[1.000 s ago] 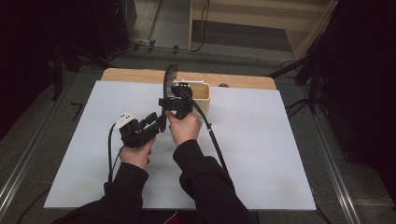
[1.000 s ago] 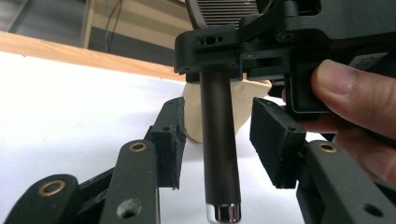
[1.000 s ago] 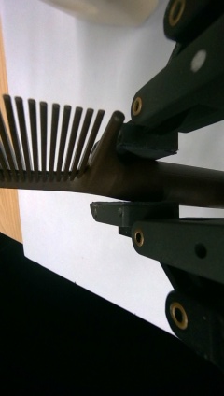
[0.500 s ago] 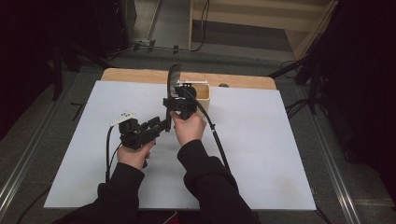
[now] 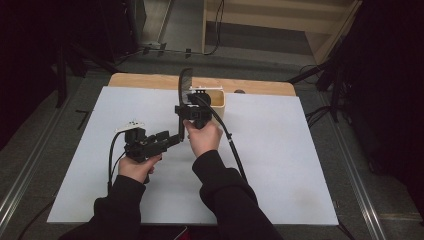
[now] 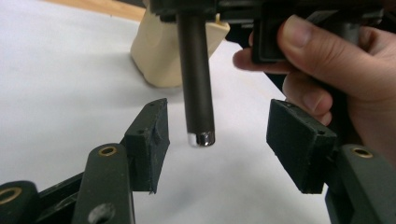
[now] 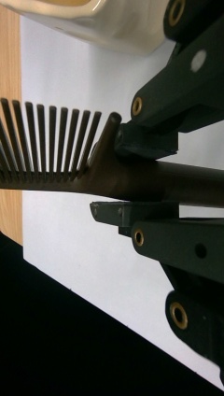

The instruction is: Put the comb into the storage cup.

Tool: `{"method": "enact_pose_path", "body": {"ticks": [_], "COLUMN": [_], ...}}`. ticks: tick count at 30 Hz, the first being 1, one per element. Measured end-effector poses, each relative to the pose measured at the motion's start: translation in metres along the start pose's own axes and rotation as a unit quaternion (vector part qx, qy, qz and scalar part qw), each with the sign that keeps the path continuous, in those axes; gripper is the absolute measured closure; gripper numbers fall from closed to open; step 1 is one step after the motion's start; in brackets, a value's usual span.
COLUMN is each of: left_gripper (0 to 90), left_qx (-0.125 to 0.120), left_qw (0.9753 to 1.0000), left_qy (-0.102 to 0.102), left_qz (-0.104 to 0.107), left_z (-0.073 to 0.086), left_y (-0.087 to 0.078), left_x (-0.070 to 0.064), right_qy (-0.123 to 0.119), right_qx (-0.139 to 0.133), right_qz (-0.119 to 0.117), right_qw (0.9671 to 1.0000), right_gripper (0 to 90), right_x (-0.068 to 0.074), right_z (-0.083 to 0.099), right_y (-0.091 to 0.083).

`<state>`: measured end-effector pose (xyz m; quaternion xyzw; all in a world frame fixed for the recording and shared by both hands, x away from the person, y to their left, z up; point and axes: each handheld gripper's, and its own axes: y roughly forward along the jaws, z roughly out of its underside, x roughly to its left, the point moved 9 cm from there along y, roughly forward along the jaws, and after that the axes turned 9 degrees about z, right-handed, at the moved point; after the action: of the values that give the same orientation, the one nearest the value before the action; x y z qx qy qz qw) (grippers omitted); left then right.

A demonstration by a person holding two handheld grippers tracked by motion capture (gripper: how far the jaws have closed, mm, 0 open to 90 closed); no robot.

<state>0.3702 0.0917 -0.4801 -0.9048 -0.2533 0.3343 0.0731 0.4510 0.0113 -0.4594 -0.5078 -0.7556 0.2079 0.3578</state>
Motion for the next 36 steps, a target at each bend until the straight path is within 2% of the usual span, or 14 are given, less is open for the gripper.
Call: {"method": "enact_pose_path", "body": {"ticks": [6,8,14,17,18,23,36], "left_gripper": [34.0,31.4,31.4,30.6,27.6,27.4,27.4], "left_qx": [0.025,0.041,0.072,0.091,0.095,0.103,0.140], "left_qw": [0.9995,0.9987,0.9968,0.9949,0.9944,0.9939,0.9898], "left_qy": [-0.006,-0.012,-0.010,-0.022,-0.025,-0.019,-0.006], "left_qz": [0.019,0.028,0.033,0.038,0.038,0.035,0.025], "left_z": [0.005,0.009,0.016,0.022,0.023,0.026,0.037], "left_y": [-0.003,-0.003,-0.007,-0.010,-0.011,-0.016,-0.025], "left_x": [0.003,0.002,0.003,0.004,0.005,0.005,0.011], "right_qy": [-0.007,-0.012,-0.018,-0.020,-0.020,-0.027,-0.051], "right_qx": [-0.005,-0.006,-0.011,-0.016,-0.018,-0.028,-0.054], "right_qz": [-0.009,-0.008,-0.010,-0.011,-0.011,-0.014,-0.011], "right_qw": [0.9999,0.9999,0.9997,0.9996,0.9996,0.9992,0.9972], "right_gripper": [69.8,69.8,69.8,69.8,69.8,69.8,69.8], "right_x": [0.000,0.001,0.000,0.000,0.000,0.001,0.003], "right_z": [0.000,0.001,0.001,0.001,0.000,-0.001,-0.002], "right_y": [0.000,-0.001,-0.003,-0.004,-0.004,-0.006,-0.011]}}
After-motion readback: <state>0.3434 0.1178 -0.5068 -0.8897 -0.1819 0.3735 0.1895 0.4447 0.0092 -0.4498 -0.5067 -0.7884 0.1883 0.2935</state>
